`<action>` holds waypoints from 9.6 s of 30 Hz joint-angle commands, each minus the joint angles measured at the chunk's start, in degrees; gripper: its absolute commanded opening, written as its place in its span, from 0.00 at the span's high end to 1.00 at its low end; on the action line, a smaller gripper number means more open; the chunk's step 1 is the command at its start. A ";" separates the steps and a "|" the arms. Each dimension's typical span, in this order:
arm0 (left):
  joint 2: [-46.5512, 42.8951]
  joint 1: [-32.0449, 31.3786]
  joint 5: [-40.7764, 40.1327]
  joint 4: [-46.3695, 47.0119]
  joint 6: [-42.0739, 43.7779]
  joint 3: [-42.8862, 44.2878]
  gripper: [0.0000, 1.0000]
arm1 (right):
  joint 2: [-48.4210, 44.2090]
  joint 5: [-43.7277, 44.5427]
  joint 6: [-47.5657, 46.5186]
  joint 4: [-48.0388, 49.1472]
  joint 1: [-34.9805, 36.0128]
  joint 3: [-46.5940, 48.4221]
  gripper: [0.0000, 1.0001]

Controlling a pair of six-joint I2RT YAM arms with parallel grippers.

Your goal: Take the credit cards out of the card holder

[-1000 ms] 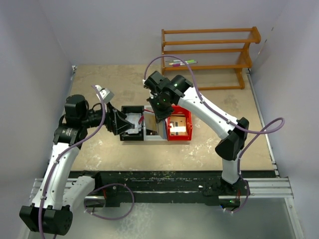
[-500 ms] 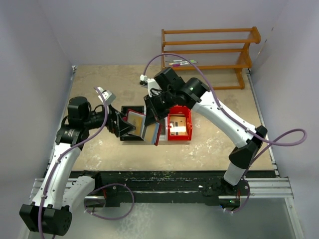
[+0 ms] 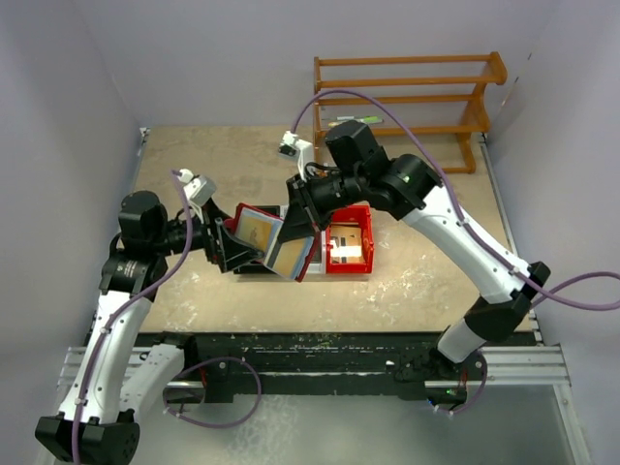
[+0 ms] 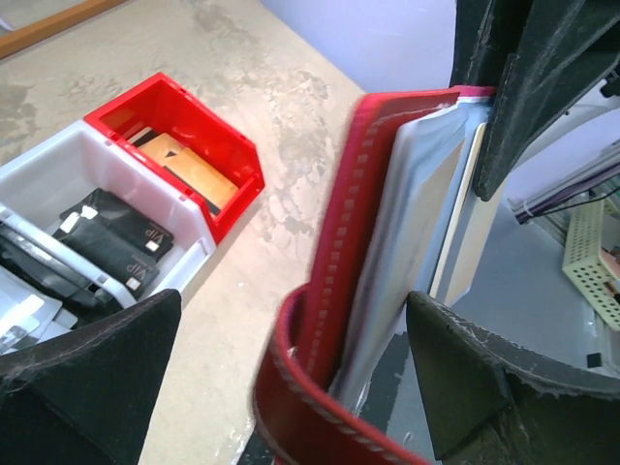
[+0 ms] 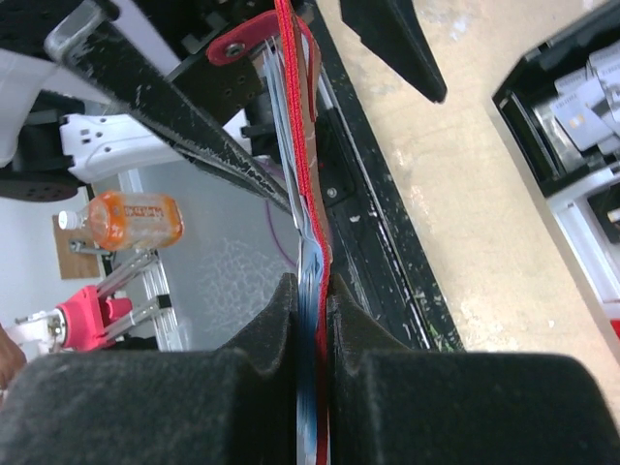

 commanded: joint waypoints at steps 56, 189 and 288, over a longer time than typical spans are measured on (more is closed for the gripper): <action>2.42 -0.14 -0.89 15.59 -35.27 3.95 1.00 | -24.52 4.32 23.89 53.42 -3.55 -35.11 0.29; -0.91 -0.09 6.80 31.92 -54.56 1.84 1.00 | -19.78 -5.31 51.72 103.23 -4.37 -56.93 0.97; 7.61 -0.18 15.54 -10.75 -1.60 16.46 1.00 | -16.25 -4.35 -3.37 43.00 -7.42 -25.34 0.15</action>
